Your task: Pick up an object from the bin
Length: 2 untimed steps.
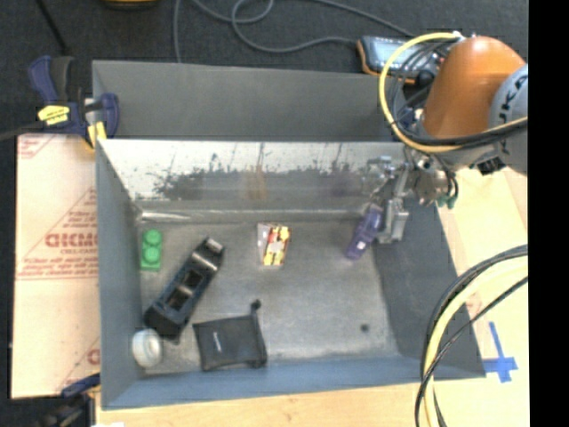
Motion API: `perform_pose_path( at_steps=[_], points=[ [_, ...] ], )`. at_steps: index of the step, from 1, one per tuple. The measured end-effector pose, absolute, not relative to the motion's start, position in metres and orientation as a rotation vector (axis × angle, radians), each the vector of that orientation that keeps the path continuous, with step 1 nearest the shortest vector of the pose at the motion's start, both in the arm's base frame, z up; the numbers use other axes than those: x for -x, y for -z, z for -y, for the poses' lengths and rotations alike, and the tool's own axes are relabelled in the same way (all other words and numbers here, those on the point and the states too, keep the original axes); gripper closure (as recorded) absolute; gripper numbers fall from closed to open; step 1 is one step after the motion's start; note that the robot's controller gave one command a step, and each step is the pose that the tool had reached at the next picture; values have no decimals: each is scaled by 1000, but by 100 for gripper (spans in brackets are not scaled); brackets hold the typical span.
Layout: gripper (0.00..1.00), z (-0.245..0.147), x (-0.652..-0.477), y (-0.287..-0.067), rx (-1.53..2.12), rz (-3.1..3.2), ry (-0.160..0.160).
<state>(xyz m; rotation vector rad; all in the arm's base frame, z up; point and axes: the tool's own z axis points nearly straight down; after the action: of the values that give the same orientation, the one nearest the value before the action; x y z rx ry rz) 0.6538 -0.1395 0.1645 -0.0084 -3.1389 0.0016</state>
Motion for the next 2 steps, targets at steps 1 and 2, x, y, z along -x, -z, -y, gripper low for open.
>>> perform_pose_path(
  at_steps=[1,2],
  points=[
    [0,139,-655,-170,5,3146,-4],
    [0,143,-643,-138,-292,3140,-6]
  ],
)
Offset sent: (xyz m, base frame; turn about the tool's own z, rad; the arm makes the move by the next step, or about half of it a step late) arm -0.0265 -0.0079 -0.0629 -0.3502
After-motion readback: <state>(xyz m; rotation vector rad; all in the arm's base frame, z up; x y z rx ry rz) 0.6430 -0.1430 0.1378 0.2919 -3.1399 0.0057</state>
